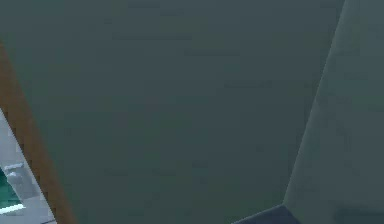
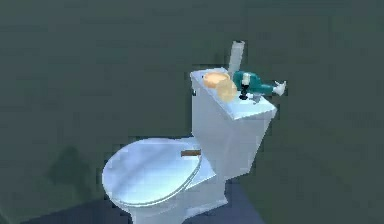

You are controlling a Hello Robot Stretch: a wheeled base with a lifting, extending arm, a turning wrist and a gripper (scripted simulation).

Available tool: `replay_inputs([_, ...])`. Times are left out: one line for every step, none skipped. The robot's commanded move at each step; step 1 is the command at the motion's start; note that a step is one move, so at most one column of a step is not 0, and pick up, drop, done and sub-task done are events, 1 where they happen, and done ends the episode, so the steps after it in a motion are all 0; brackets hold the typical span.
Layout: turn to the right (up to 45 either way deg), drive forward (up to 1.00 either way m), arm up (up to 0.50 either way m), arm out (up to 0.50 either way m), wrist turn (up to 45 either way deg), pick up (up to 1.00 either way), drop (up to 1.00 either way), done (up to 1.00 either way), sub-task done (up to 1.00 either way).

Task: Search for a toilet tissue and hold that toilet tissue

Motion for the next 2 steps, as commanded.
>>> replay_inputs([3.0, 0.0, 0.0, 0.0, 0.0, 0.0, 0.0, 0.0, 0.0])
replay_inputs([45.0, 0.0, 0.0, 0.0, 0.0, 0.0, 0.0, 0.0, 0.0])
